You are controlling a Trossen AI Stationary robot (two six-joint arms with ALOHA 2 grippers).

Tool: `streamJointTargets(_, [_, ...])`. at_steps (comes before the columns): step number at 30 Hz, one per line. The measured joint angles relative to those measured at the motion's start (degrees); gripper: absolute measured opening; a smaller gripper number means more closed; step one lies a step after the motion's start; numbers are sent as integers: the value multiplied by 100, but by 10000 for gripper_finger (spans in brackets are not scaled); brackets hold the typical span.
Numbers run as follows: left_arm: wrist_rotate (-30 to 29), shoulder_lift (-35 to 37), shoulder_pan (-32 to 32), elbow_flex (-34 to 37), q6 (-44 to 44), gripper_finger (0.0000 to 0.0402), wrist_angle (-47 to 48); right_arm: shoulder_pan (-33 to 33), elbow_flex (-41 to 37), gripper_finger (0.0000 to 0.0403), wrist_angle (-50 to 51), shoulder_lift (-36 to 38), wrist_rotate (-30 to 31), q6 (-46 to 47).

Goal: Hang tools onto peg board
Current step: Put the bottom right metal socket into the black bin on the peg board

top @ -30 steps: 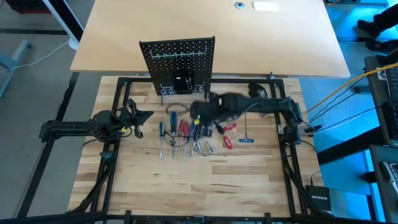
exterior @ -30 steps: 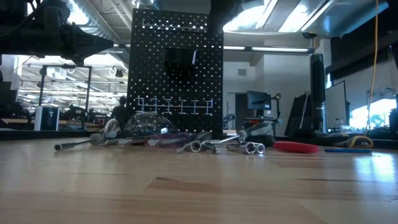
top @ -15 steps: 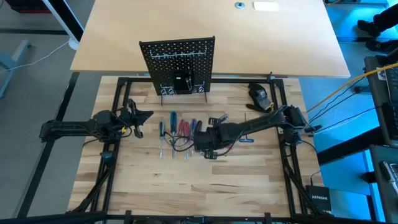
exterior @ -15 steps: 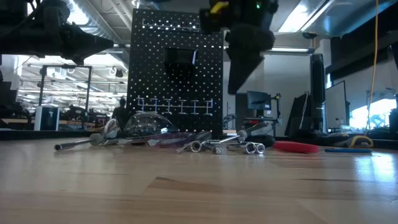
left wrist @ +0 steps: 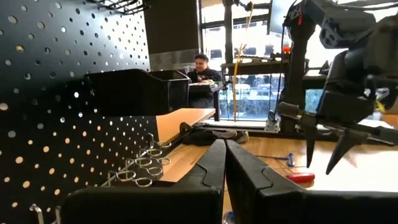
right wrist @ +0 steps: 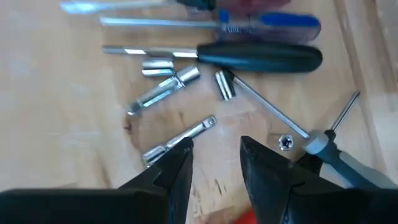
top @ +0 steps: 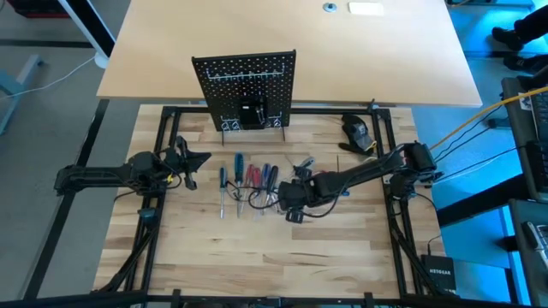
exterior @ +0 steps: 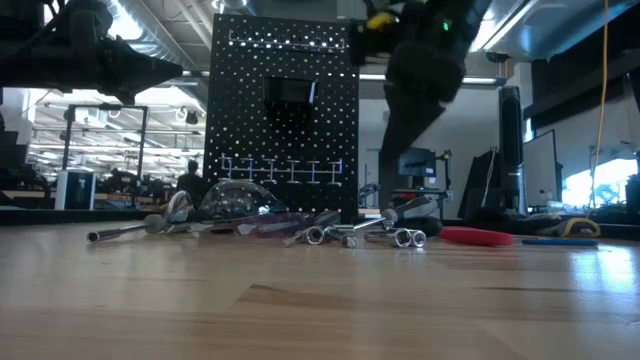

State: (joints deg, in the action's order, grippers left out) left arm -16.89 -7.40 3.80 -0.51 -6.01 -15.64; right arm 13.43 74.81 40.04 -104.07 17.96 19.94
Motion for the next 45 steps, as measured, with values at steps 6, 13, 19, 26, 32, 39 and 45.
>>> streamJointTargets(6, [-6,2,1,0,133,1,0,4,-488,135,-514,9,-293,516])
streamJointTargets(13, [-6,2,1,0,146,1,7,4,-890,135,-803,9,-589,1132])
streamJointTargets(19, [-7,1,-1,0,83,1,4,4,-1140,135,-1120,9,-589,1602])
streamJointTargets(26, [-8,0,-1,0,121,1,4,-4,-1387,135,-1496,4,-602,1975])
streamJointTargets(32, [-8,0,1,0,108,1,4,-165,-1560,135,-1483,0,-614,2072])
streamJointTargets(39, [-8,0,0,0,110,1,2,-313,-1723,135,-1699,-2,-601,1799])
streamJointTargets(45, [-8,0,1,0,110,1,2,-297,-1729,135,-1749,-2,-507,526])
